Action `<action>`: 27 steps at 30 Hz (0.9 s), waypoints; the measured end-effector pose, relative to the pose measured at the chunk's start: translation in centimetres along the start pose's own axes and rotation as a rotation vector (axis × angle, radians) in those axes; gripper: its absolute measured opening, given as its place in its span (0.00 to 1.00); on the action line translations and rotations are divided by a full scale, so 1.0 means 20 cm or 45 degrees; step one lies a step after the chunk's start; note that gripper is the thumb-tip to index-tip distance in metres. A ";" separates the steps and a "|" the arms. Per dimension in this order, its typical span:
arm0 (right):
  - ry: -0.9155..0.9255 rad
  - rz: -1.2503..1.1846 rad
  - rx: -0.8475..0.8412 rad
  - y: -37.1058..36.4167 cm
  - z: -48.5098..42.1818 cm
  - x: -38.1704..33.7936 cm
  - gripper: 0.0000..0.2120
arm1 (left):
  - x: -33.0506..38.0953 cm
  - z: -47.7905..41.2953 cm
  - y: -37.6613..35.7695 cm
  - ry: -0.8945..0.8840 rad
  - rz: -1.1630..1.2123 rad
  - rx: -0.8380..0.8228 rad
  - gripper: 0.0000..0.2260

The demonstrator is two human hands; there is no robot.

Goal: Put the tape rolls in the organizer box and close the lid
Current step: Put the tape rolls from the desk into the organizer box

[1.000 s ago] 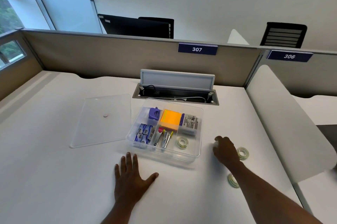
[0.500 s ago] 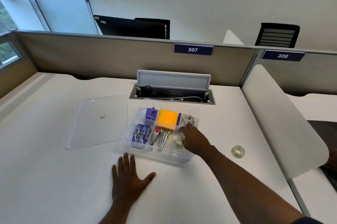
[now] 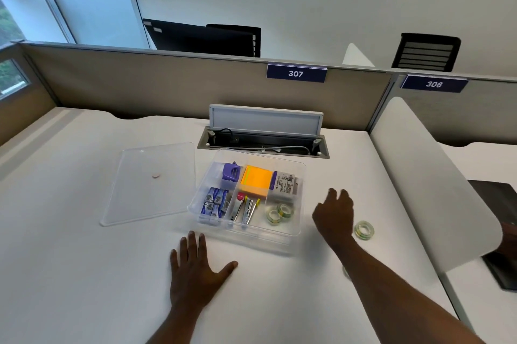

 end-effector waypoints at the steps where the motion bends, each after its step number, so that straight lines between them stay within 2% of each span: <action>1: -0.069 0.068 -0.041 -0.02 0.00 0.09 0.19 | 0.00 0.00 0.00 0.000 -0.002 -0.001 0.52; 6: -0.413 0.135 -0.514 -0.22 0.04 0.51 0.29 | 0.00 0.00 0.00 0.004 0.006 0.000 0.52; 9: -0.425 0.159 -0.486 -0.24 0.09 0.56 0.22 | 0.00 0.00 0.01 0.002 0.003 -0.005 0.52; 11: -0.334 0.176 -0.368 -0.21 0.09 0.52 0.15 | 0.01 0.00 0.01 0.005 0.005 -0.002 0.52; 13: -0.254 0.156 -0.347 -0.20 0.09 0.47 0.13 | 0.01 0.01 0.02 0.003 0.003 -0.001 0.52; 18: -0.187 -0.122 -0.331 -0.13 0.07 0.27 0.16 | 0.01 0.01 0.03 0.001 0.021 0.011 0.53; 21: 0.011 -0.310 -0.259 -0.05 0.02 0.02 0.20 | 0.01 0.01 0.02 -0.001 0.024 0.007 0.53; 24: 0.277 -0.354 -0.369 -0.04 0.04 -0.24 0.22 | 0.00 0.01 0.02 -0.002 0.034 0.007 0.53; 27: 0.508 -0.273 -0.531 -0.09 0.12 -0.42 0.21 | 0.00 0.01 0.02 -0.003 0.040 0.015 0.53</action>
Point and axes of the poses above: each hand's wrist, its own z-axis away from the middle knuckle, its own y-axis out of the back of the hand, x = y × z, the point moved 9 cm from there along -z, towards the middle knuckle, and after that the axes turned 7 degrees about -y, right-handed, at the moved point
